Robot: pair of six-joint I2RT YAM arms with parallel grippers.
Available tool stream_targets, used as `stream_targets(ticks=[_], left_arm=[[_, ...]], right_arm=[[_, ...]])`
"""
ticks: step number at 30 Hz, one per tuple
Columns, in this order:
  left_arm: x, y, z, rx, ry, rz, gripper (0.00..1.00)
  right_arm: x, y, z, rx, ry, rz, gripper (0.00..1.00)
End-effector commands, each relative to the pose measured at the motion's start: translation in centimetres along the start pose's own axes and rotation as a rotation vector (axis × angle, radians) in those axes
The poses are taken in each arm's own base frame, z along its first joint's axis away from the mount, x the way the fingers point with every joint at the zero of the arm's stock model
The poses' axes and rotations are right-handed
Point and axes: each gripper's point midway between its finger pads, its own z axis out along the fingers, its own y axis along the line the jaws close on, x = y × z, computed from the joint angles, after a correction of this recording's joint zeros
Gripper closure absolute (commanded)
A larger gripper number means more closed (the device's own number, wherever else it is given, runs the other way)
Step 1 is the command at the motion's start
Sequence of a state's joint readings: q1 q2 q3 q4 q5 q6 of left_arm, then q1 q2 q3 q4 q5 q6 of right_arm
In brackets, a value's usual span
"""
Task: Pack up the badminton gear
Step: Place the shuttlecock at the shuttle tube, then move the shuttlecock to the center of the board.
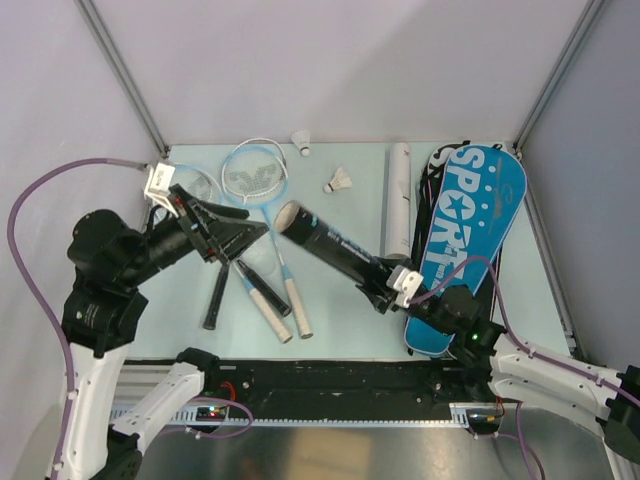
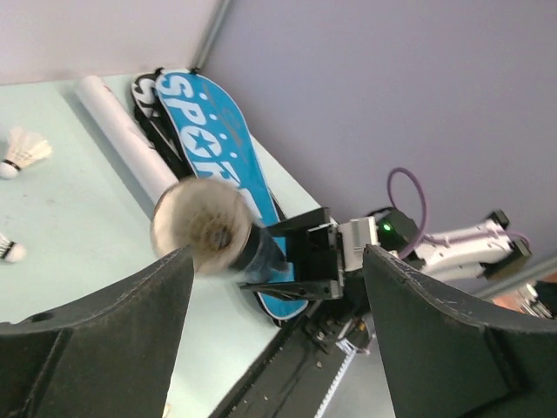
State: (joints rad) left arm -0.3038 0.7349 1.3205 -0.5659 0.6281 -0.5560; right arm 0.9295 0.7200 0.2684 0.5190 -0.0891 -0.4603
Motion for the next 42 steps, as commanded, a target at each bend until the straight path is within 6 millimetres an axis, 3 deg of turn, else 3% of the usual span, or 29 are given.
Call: stream_targets(ticks=[1,6,11,15,22,29,35,42], left_arm=[[-2.4,3.5,2.1,-0.138,-0.053,0.041,0.17],[-3.0,10.2,5.3,-0.351,-0.036,0.040,0.18],[-3.6,16.1,9.6,-0.479,-0.009,0.056,0.21],[-1.9,21.4,14.9,-0.496,0.126,0.090,0.21],[-1.1,27.6,23.3,-0.467,0.207,0.033,0.22],[2.8,34.7,31.3,-0.460,0.237,-0.114,0.25],[5.4,38.7,35.2,-0.488,0.177,-0.216,0.25],[10.2,41.8,37.2,-0.616,0.152,-0.282,0.25]], right_arm=[[-3.7,-5.2,-1.1,0.292,-0.092,0.276,0.71],[-3.5,-8.2,-3.1,0.507,-0.060,0.506,0.73],[-4.8,-9.8,-5.1,0.598,-0.115,0.575,0.74],[-6.2,-10.3,-6.3,0.603,-0.164,0.565,0.74],[-7.8,-10.6,-7.8,0.588,-0.210,0.531,0.74],[-9.1,-10.6,-8.0,0.561,-0.246,0.509,0.73],[-9.4,-10.5,-7.4,0.535,-0.242,0.447,0.72],[-10.4,-11.0,-8.2,0.547,-0.278,0.426,0.72]])
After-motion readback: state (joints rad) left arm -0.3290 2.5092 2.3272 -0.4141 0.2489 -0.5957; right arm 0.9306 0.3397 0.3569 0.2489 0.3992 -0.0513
